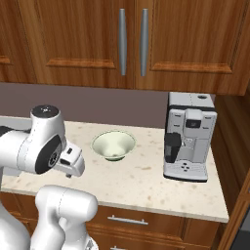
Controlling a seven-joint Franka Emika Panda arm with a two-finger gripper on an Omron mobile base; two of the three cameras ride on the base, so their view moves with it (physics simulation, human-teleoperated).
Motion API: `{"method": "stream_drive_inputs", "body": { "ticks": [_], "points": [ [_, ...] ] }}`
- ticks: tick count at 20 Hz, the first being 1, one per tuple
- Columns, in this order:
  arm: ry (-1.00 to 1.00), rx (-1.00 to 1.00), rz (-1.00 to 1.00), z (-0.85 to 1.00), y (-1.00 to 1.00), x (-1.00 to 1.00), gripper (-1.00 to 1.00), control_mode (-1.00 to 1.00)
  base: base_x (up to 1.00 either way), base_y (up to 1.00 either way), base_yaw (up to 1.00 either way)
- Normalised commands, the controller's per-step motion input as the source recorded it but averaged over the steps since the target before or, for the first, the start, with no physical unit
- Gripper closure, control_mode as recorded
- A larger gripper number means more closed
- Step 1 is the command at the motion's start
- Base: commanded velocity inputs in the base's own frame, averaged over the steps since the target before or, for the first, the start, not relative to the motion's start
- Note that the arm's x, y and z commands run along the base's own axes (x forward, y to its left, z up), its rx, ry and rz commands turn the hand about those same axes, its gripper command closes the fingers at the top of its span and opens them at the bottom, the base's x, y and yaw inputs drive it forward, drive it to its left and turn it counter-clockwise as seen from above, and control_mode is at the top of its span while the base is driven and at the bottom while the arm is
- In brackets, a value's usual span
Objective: Pick the cup and bowl from the counter and place them on the counter next to the sink.
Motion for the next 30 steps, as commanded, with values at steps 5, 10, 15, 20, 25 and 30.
{"method": "stream_drive_inputs", "body": {
  "ticks": [5, 10, 15, 20, 25, 30],
  "points": [
    [0.01, 0.00, 0.02, 0.00, 0.21, 0.81, -1.00, -1.00, 0.00, 0.00, 0.00],
    [0.14, -0.03, -0.01, 0.00, -0.03, 0.79, -1.00, -1.00, 0.00, 0.00, 0.00],
    [0.23, 0.00, -0.12, 0.00, -0.47, 0.67, -1.00, -1.00, 0.00, 0.00, 0.00],
    [0.20, 0.00, -0.07, -0.07, -0.37, 0.83, -1.00, -1.00, 0.00, 0.00, 0.00],
    [0.13, 0.00, -0.03, -0.48, -0.33, 0.57, -1.00, -1.00, 0.00, 0.00, 0.00],
    [0.02, 0.00, 0.00, -0.50, -0.26, 0.21, -1.00, -1.00, 0.00, 0.00, 0.00]
  ]
}}
